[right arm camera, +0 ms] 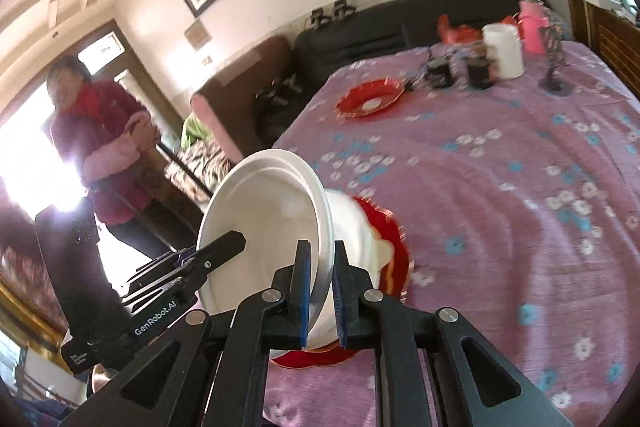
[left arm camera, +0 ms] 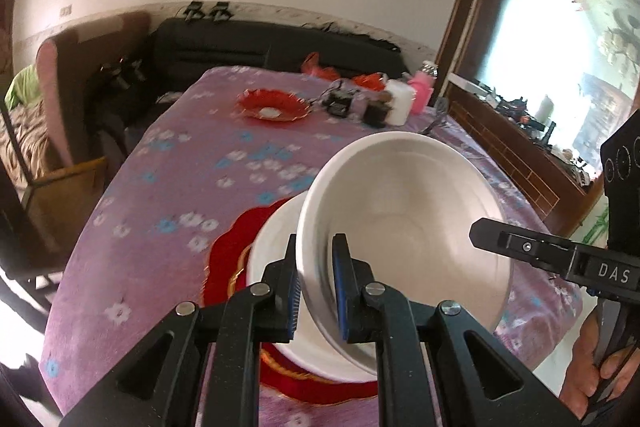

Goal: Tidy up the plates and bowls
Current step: 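Carry the small white bowl with the left gripper over the red plate stack, then lower the small white bowl into the large white bowl on the stack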

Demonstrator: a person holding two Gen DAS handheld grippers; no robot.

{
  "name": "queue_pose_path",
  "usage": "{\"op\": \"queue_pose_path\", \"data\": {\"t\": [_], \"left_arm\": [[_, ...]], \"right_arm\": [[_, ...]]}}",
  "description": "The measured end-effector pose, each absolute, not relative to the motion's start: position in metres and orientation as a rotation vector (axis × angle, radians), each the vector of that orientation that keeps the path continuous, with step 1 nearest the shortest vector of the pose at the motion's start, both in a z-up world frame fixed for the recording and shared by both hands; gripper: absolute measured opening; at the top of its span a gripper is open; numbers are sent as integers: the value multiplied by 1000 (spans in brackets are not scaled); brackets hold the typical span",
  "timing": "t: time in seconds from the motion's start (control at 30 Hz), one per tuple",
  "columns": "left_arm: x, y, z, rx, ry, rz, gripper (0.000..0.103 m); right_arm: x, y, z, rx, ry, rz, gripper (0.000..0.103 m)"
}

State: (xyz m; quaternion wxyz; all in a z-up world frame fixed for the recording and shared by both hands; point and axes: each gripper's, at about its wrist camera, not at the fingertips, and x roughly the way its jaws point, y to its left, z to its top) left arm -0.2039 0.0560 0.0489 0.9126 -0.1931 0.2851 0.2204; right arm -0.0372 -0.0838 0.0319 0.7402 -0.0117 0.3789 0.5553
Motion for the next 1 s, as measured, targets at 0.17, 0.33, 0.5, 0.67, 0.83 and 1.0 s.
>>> {"op": "queue_pose_path", "data": {"t": [0.17,0.33,0.5,0.67,0.83,1.0], "left_arm": [[-210,67,40,-413,599,472,13],[-210,69,36,-385,600,501,13],[-206,69,30,-363,605,520,14],[-203,64,28,-305,598,561,16],[-202,62,25,-282,596,581,16],[-199,63,23,-279,602,587,16]], "right_arm": [[-41,-67,16,-63,869,1204,11],[-45,-60,10,-84,880,1187,12],[-47,-58,8,-108,860,1163,12],[-49,-56,7,-122,836,1150,12],[-50,-54,5,-133,826,1141,13],[-50,-53,3,-134,823,1135,13]]}}
